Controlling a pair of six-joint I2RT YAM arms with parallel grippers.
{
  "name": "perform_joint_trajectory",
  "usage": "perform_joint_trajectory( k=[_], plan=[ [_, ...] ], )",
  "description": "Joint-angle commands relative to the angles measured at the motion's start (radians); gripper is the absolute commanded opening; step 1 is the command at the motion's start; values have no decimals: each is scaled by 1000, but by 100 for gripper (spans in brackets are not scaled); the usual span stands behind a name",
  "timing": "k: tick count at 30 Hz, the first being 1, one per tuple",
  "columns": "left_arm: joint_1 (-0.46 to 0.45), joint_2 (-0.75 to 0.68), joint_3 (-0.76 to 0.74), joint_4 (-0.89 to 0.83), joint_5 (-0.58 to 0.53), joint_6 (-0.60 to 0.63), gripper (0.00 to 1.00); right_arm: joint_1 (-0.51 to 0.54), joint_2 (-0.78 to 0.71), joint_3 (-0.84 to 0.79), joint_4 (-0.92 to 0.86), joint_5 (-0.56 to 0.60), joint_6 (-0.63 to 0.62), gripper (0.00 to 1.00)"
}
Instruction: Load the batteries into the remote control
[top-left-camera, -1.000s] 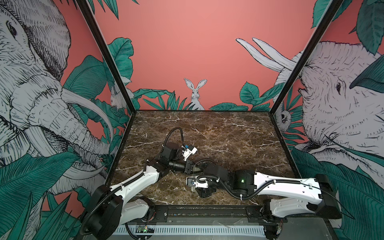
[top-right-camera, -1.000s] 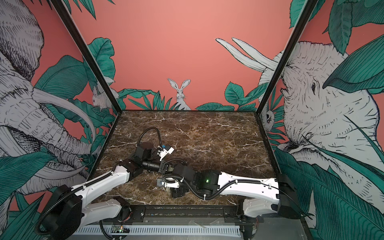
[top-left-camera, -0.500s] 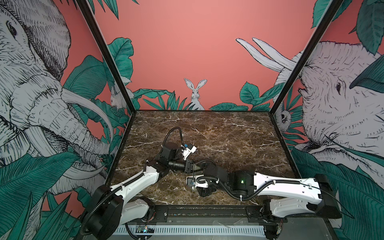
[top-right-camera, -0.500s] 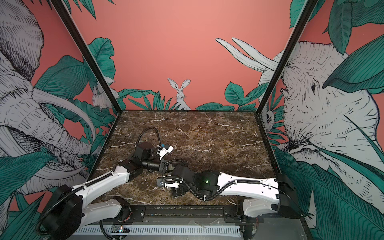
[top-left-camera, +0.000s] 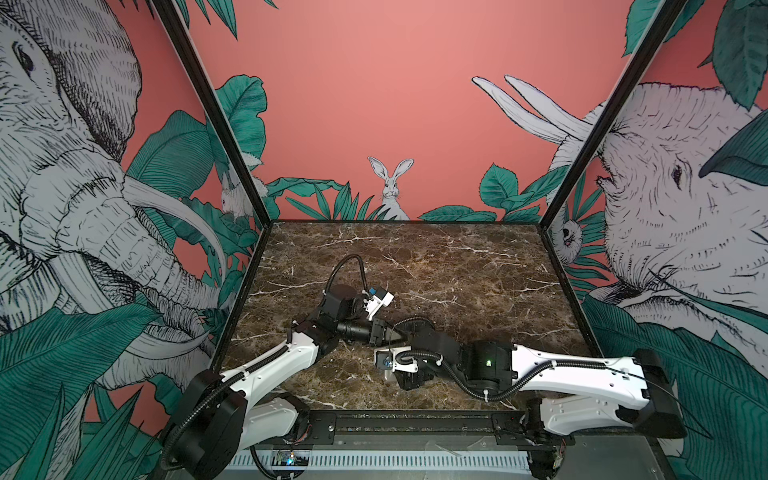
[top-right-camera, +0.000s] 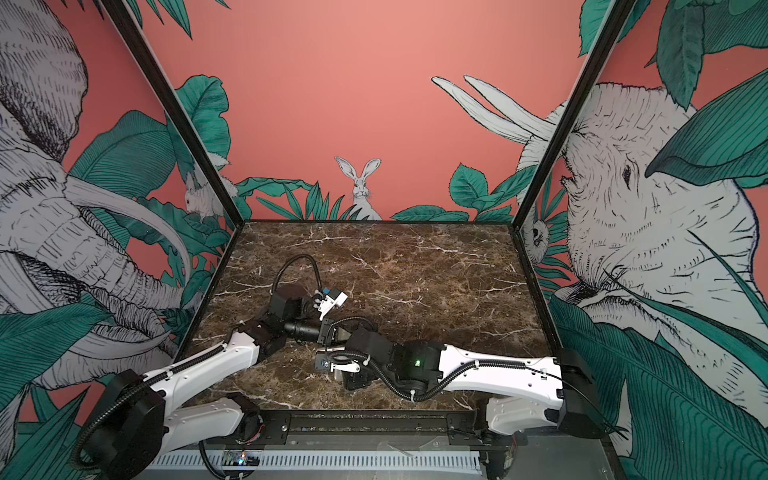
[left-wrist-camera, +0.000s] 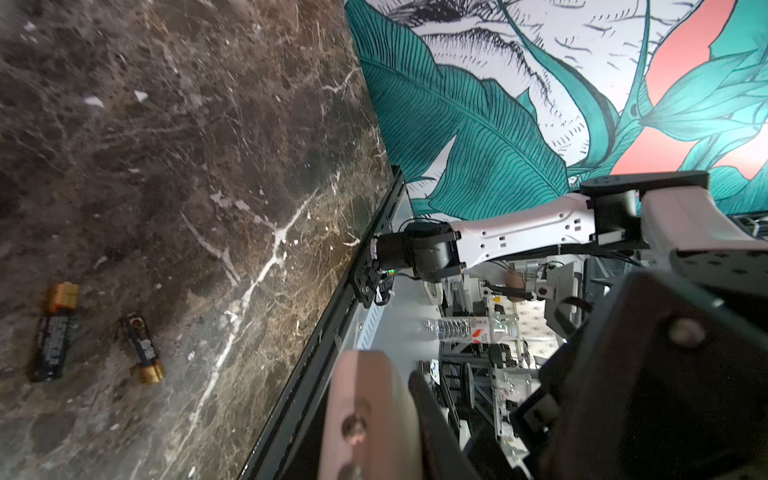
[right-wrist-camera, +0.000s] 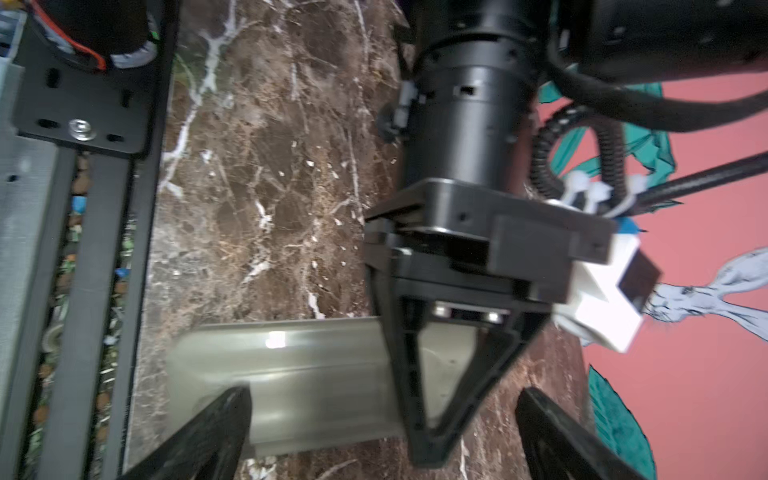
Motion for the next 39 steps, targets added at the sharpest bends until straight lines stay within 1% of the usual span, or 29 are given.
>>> perform_joint_trajectory(
  k=[1,6,14,17,20,28,39],
  plan=[
    [-7,-12,0,-6,68,-17,0,-10,-24,4,52,59,-20,99],
    [-7,-9,1,-2,68,-18,0,-10,-39,-11,59,11,-18,99],
    [-7,-7,-3,13,74,-32,0,-7,-79,-44,55,-185,-4,99],
    [-8,-5,-17,59,84,-62,0,-5,-90,-60,69,-225,-2,99],
    [-6,-9,-27,109,97,-96,0,-5,-92,-68,81,-227,-3,99],
    [-7,-20,-42,148,101,-127,0,-5,-94,-88,144,-224,-11,99],
    [-7,-26,-46,157,100,-137,0,-6,-80,-86,105,-236,-29,99]
  ],
)
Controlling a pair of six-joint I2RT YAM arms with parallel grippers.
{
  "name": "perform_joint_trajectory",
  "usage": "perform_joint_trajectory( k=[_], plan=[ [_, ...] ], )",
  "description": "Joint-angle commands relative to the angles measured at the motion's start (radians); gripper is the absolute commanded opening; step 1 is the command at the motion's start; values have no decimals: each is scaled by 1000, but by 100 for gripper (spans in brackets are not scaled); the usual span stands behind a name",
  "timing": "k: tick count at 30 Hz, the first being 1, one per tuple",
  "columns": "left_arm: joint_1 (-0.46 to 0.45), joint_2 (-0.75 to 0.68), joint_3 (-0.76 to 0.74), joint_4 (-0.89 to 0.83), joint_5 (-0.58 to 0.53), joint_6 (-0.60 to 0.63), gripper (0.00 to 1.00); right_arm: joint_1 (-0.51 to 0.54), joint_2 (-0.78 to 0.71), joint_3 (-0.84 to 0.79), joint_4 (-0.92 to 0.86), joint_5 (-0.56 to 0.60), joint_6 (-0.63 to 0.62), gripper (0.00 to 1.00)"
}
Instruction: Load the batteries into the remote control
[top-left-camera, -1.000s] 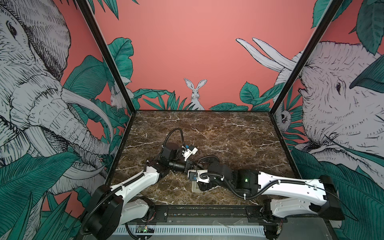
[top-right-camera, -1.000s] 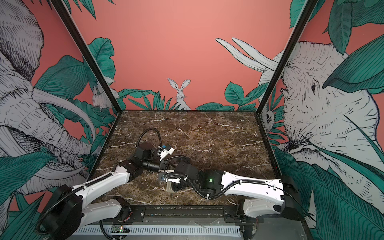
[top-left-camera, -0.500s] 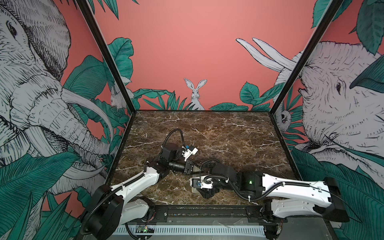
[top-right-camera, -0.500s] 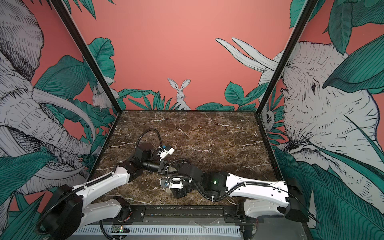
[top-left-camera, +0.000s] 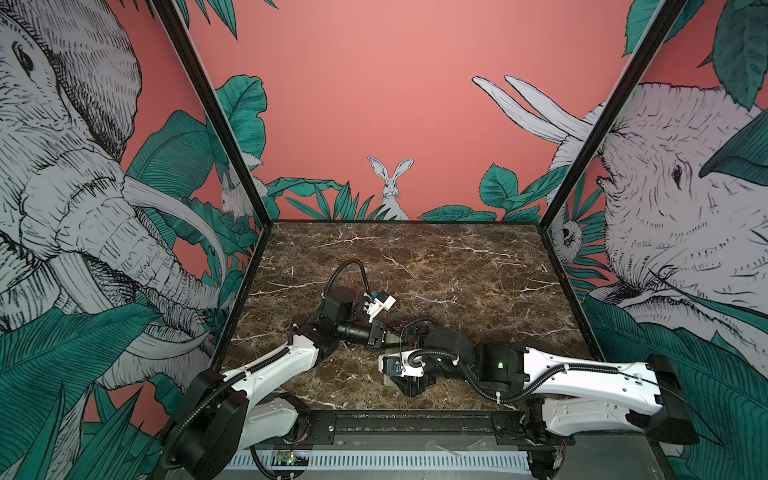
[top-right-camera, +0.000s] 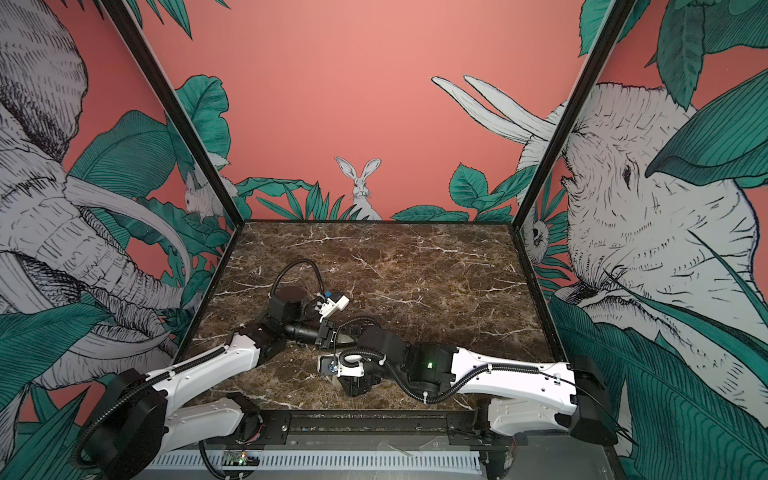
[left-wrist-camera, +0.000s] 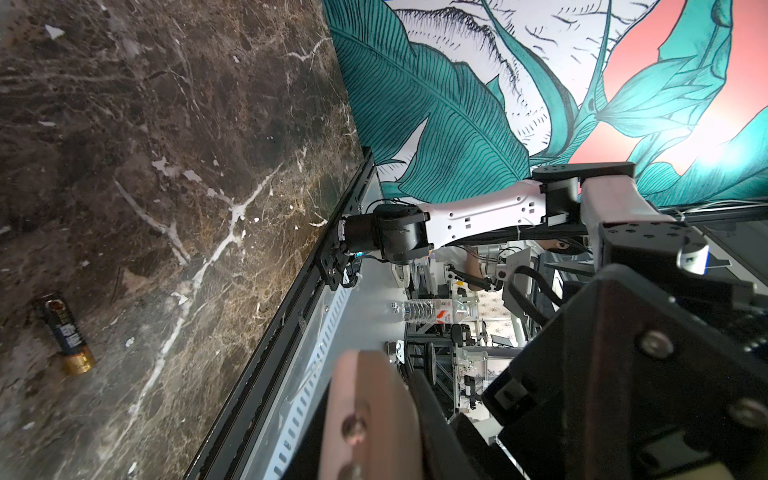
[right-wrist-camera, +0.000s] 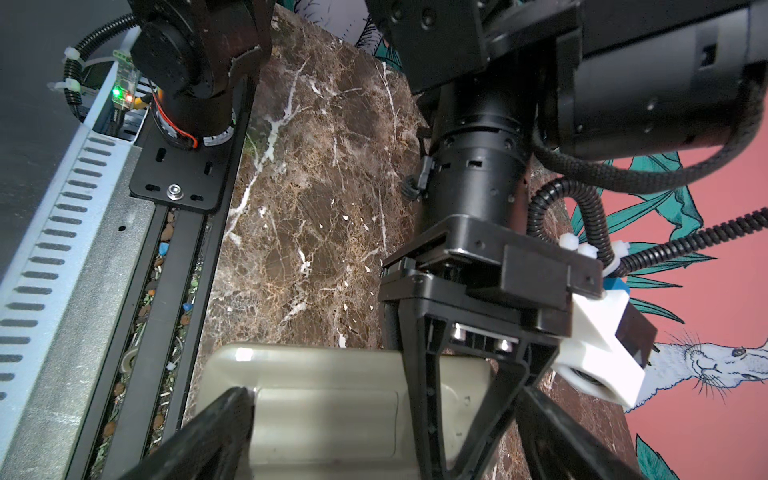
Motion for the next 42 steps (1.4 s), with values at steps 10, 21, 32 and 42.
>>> perform_joint_trajectory(
  k=[10,21,32,42],
  plan=[
    [-4,-23,-11,51,23,-24,0,2,5,-6,-6,-20,-20,99],
    [-4,-27,-14,52,24,-24,0,2,3,-14,-23,53,-78,99],
    [-5,-25,-28,64,21,-25,0,5,1,-18,10,111,-112,99],
    [-5,-7,-31,81,21,-31,0,13,-46,-33,40,114,-139,100]
  ],
)
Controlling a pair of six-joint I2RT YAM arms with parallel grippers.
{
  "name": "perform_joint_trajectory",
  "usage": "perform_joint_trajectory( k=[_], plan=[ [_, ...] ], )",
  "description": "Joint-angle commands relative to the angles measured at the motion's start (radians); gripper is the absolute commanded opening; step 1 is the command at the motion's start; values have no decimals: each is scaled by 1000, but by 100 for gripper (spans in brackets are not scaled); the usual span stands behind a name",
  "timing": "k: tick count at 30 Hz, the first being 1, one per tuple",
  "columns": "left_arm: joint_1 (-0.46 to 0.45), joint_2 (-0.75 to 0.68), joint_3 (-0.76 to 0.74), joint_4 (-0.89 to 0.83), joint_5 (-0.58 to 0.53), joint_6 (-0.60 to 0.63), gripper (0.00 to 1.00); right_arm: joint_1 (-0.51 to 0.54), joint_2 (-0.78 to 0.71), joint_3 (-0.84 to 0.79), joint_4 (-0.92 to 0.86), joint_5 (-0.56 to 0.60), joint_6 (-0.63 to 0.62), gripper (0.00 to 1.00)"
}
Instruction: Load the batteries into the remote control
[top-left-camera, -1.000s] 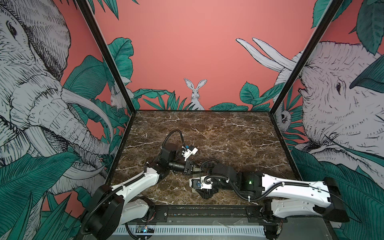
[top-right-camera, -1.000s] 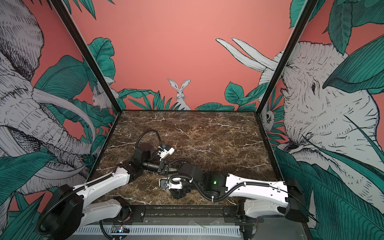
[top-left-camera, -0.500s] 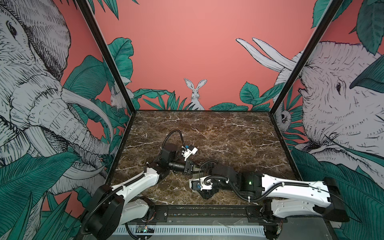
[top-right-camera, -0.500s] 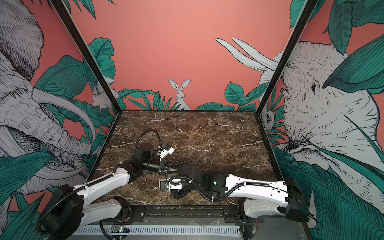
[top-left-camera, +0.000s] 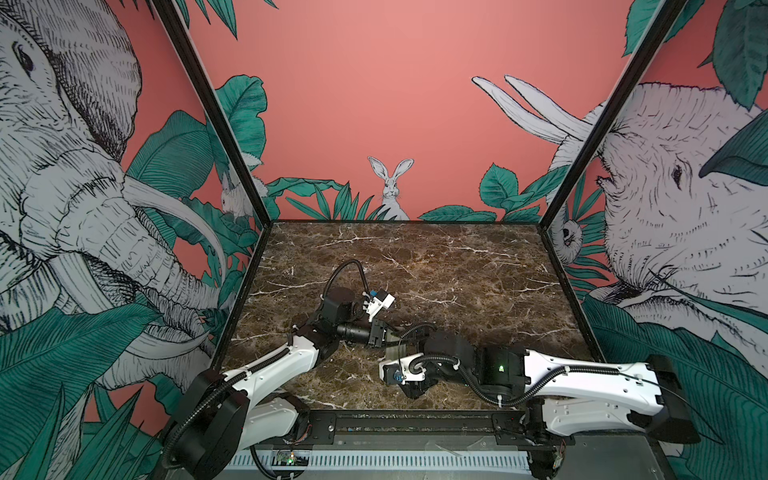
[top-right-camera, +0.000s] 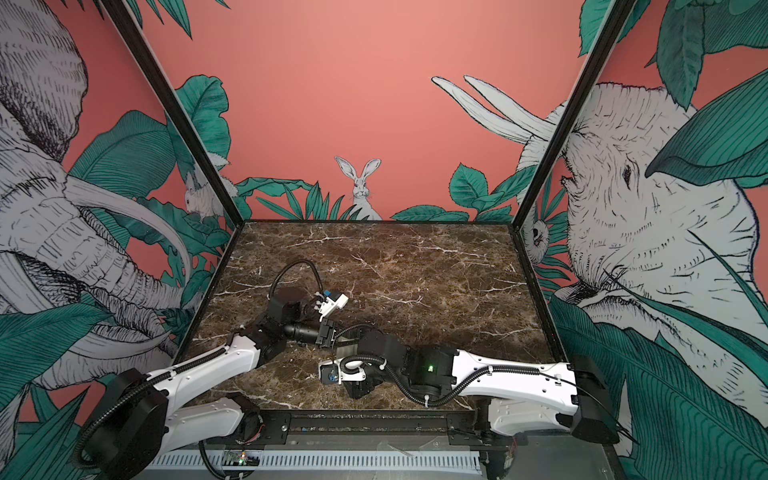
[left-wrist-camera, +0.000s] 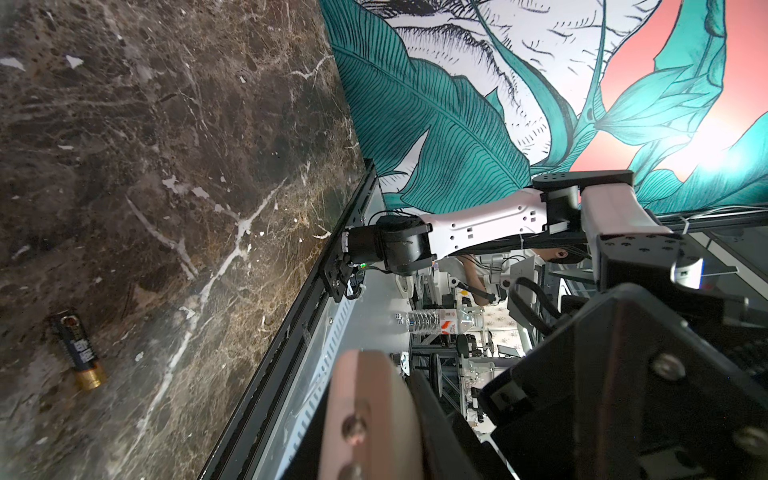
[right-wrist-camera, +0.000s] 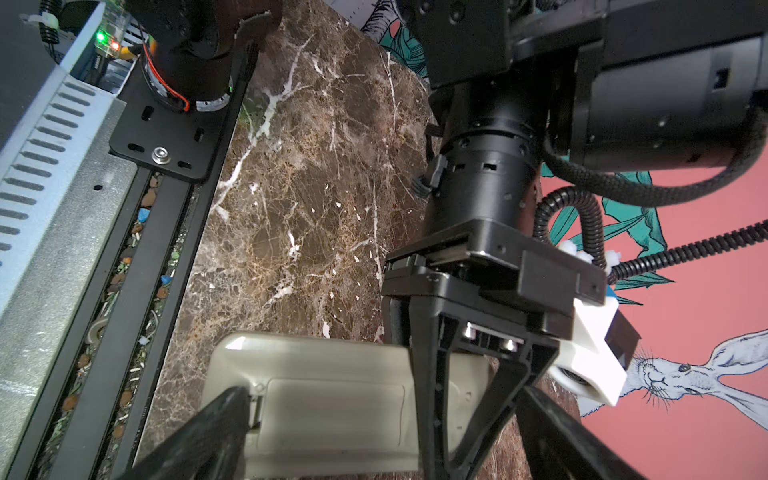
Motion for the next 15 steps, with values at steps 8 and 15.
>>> perform_joint_trajectory(
  k=[8,15],
  plan=[
    [-5,-8,-14,23,48,-13,0,-1,-35,-24,38,39,-16,99],
    [-4,-5,-8,15,44,-10,0,0,-45,-26,31,-40,24,99]
  ],
)
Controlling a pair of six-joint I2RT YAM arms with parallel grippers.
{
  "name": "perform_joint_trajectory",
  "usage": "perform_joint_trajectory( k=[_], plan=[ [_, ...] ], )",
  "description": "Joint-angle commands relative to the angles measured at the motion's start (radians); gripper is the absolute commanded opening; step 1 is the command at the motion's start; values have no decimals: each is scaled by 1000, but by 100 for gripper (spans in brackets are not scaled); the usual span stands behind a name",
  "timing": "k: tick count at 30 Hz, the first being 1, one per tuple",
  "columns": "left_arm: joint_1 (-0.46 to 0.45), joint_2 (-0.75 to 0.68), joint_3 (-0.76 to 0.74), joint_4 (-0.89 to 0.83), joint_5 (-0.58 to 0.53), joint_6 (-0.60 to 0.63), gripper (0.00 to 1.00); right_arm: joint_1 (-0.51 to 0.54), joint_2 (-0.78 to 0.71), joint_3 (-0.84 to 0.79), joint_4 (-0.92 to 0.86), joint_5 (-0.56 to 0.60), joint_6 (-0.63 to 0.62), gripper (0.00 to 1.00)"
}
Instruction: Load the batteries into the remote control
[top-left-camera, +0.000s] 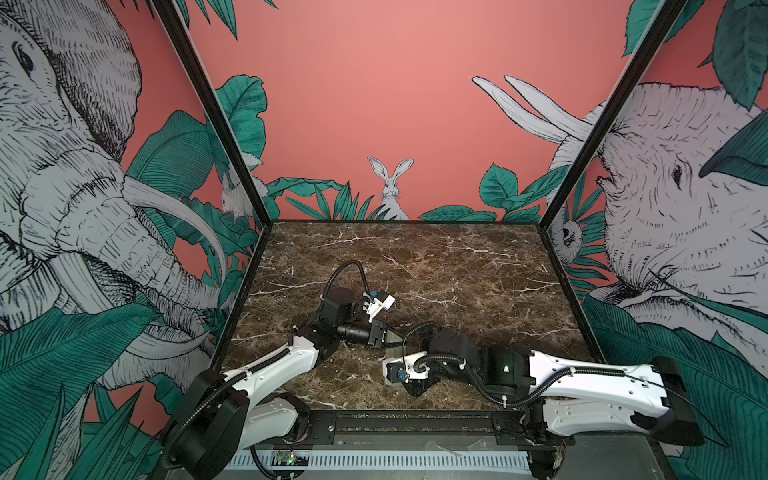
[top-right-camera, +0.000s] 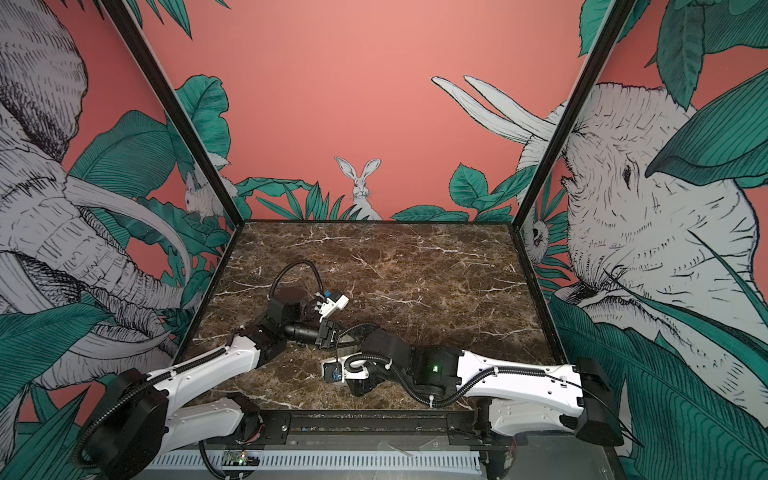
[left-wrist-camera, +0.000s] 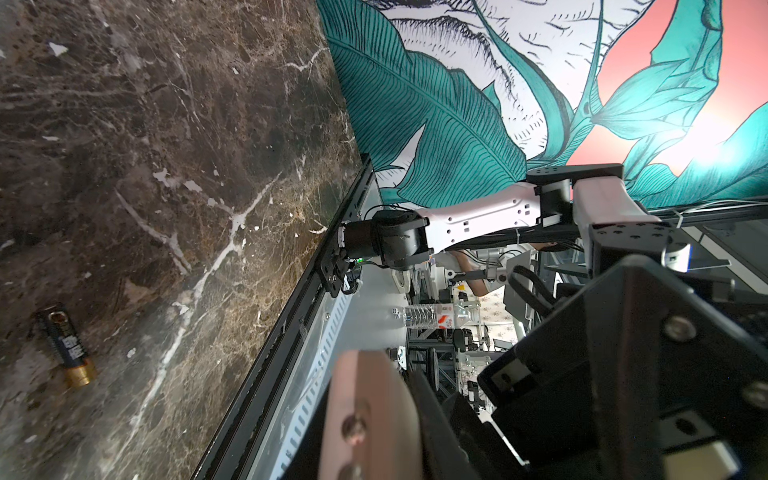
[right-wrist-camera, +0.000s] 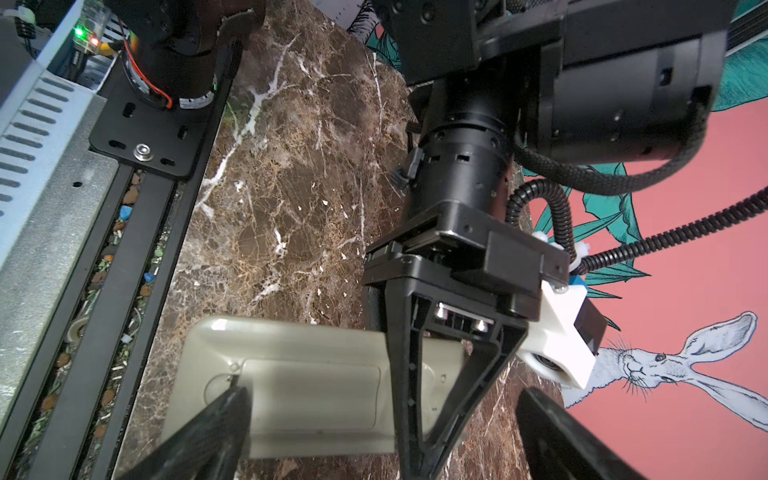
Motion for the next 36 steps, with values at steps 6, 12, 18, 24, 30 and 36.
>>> perform_joint_trajectory(
  k=[6,12,18,24,30,36],
  plan=[
    [-5,0,-4,17,26,-9,0,1,-15,-12,25,-86,46,99],
    [-4,-2,-3,19,27,-12,0,1,21,2,17,-80,44,100],
    [-5,2,1,19,30,-12,0,-2,44,5,17,-53,37,99],
    [-4,2,-4,19,28,-11,0,-4,29,-7,25,-24,22,99],
    [-4,1,-5,18,28,-11,0,-4,23,-7,13,1,7,100],
    [-5,3,-5,19,27,-10,0,-4,31,-5,-4,24,-3,99]
  ],
)
